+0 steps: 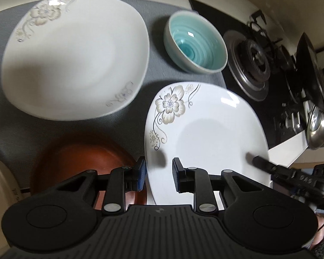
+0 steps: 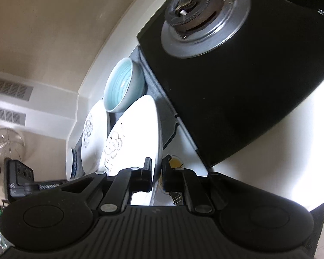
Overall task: Organize plates and bowls
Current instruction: 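Lift the flowered plate with the left gripper onto the other flowered plate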
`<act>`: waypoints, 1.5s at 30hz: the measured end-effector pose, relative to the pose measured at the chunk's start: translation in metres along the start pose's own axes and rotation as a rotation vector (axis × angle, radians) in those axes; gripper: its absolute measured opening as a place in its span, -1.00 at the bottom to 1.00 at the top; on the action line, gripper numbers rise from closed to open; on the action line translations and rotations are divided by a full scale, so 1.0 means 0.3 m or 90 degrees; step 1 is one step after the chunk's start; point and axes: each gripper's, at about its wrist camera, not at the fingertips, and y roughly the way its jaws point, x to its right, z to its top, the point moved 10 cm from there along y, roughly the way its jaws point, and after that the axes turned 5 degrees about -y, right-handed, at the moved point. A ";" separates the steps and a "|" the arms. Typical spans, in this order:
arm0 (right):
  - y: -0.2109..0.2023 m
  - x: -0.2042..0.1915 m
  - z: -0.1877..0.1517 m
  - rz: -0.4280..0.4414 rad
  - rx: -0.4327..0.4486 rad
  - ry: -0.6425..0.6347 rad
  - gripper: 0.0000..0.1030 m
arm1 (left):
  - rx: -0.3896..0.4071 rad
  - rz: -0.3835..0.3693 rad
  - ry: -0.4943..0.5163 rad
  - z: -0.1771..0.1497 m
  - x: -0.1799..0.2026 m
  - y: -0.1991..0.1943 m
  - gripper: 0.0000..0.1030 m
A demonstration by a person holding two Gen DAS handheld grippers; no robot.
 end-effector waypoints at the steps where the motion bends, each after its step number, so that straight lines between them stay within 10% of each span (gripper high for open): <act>1: 0.008 -0.011 0.000 0.005 -0.002 0.000 -0.81 | 0.005 -0.002 -0.003 0.005 -0.009 -0.012 -0.49; 26: 0.399 -0.349 -0.013 0.062 -0.129 -0.112 -0.79 | 0.106 0.100 -0.127 0.084 -0.401 -0.263 -0.48; 45: 0.558 -0.415 0.064 -0.007 -0.120 -0.170 -0.81 | 0.138 0.155 -0.127 0.150 -0.445 -0.261 -0.49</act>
